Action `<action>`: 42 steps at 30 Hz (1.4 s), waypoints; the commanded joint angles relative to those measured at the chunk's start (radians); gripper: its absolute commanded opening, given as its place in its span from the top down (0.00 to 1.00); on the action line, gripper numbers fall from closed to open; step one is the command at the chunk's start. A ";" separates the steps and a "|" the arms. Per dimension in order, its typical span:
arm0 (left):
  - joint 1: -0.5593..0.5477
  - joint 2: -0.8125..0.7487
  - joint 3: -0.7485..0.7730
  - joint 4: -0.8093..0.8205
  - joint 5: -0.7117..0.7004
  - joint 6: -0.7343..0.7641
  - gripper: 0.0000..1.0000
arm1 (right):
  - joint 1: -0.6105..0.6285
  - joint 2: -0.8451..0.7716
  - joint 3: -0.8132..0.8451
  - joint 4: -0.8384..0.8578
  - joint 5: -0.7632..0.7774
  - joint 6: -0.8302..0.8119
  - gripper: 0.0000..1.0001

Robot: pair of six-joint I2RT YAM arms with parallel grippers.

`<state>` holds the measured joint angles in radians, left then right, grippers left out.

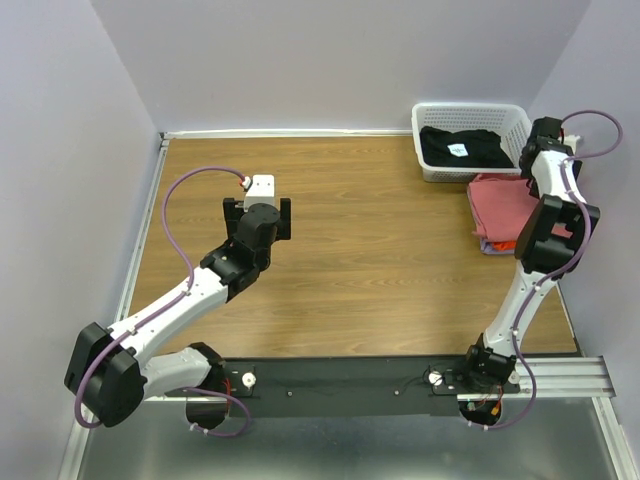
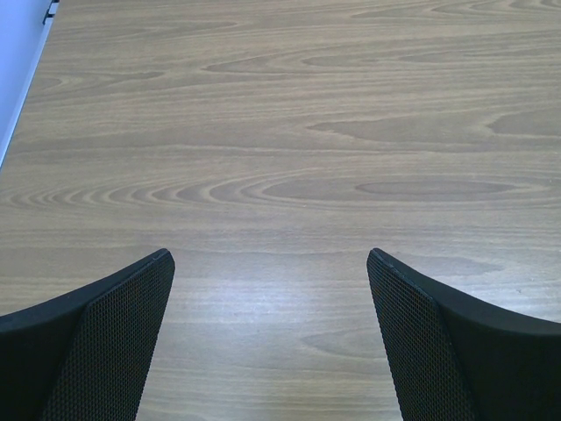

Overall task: Fold and stack the t-shirts
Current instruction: Neatly place the folded tshirt to the corner, then reset both grippers

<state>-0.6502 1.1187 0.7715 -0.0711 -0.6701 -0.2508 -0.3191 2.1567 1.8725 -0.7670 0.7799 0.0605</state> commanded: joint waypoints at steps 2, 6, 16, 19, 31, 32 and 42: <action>-0.006 0.007 -0.005 0.031 -0.031 0.007 0.01 | -0.006 -0.020 0.016 0.025 0.071 0.038 0.29; -0.005 0.003 -0.003 0.034 -0.036 0.008 0.01 | -0.006 -0.110 0.001 0.025 0.021 0.059 0.20; -0.005 0.015 0.015 -0.001 -0.033 -0.027 0.01 | -0.006 -0.559 -0.212 0.023 -0.341 0.197 0.02; -0.005 0.016 0.029 -0.021 -0.033 -0.047 0.01 | -0.006 -0.744 -0.277 0.035 -0.443 0.258 0.00; -0.003 -0.192 0.046 -0.134 -0.069 -0.162 0.01 | 0.169 -1.390 -0.695 0.084 -0.372 0.252 0.00; -0.005 -0.212 0.028 -0.134 -0.063 -0.194 0.01 | 0.173 -1.434 -0.728 0.092 -0.410 0.254 0.00; -0.003 -0.499 -0.198 -0.006 -0.078 -0.202 0.02 | 0.205 -1.765 -0.970 0.140 -0.458 0.239 0.00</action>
<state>-0.6502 0.6781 0.6270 -0.1352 -0.6949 -0.4305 -0.1478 0.3992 0.9497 -0.6682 0.3435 0.3122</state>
